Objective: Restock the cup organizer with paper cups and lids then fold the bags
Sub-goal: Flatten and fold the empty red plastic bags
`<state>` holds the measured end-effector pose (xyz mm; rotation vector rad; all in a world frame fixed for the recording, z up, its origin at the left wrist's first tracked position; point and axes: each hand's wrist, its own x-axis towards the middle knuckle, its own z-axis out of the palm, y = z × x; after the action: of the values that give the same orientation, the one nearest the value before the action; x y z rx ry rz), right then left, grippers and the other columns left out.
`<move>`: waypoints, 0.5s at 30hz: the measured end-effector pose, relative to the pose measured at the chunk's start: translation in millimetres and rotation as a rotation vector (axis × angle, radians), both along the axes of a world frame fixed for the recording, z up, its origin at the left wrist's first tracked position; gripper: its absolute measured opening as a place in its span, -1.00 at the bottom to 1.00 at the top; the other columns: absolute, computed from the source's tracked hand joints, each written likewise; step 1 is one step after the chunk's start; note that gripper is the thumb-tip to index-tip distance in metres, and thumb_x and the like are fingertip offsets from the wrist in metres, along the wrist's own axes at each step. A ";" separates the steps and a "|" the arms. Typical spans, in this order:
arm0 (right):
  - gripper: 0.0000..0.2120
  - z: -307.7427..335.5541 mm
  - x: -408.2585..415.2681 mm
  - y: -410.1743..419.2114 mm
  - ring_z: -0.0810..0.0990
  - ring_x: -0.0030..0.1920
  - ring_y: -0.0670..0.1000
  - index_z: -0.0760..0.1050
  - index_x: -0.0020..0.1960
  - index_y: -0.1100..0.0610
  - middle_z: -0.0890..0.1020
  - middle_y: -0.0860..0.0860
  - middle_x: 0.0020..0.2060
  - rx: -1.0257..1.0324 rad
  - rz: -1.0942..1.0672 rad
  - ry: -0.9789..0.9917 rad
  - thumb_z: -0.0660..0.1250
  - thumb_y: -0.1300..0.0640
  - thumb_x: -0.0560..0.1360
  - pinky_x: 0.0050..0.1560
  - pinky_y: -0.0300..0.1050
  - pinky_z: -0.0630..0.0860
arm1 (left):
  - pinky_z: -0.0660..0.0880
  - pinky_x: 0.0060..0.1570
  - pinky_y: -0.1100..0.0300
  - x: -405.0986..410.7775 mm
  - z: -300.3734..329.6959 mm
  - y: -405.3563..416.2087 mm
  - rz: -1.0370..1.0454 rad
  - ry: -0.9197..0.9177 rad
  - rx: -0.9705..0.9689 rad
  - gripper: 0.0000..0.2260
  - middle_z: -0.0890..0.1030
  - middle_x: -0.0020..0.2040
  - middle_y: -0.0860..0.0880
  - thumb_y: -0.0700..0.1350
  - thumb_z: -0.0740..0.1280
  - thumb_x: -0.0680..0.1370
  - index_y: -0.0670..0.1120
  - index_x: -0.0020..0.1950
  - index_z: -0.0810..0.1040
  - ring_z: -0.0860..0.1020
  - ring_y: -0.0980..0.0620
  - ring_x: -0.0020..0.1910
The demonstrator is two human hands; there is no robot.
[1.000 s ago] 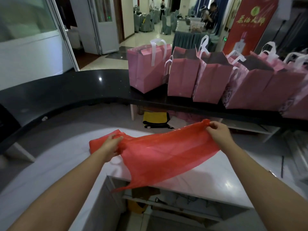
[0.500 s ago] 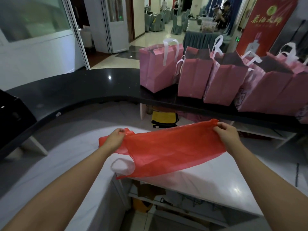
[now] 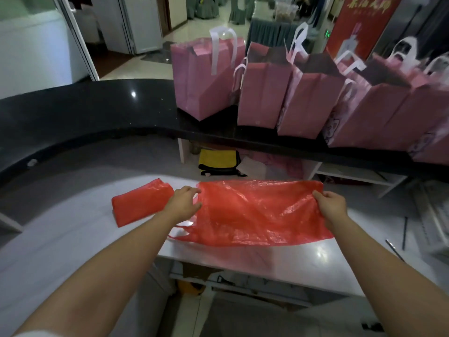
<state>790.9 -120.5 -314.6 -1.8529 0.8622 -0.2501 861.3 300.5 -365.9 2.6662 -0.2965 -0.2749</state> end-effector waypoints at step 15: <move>-0.47 -131.6 8.0 -64.1 0.43 0.29 0.36 0.35 0.47 0.14 0.47 0.30 0.31 -0.459 0.109 0.435 0.31 0.00 0.55 0.28 0.23 0.37 | 0.37 0.36 -0.16 -5.9 -79.6 -47.3 -0.091 0.230 0.373 -0.21 0.56 0.34 0.02 0.57 0.21 0.33 0.19 0.45 0.33 0.47 -0.12 0.35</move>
<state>798.9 -184.5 -446.2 -2.4297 1.0540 0.0354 855.4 253.2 -445.5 2.9486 -0.3187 -0.7231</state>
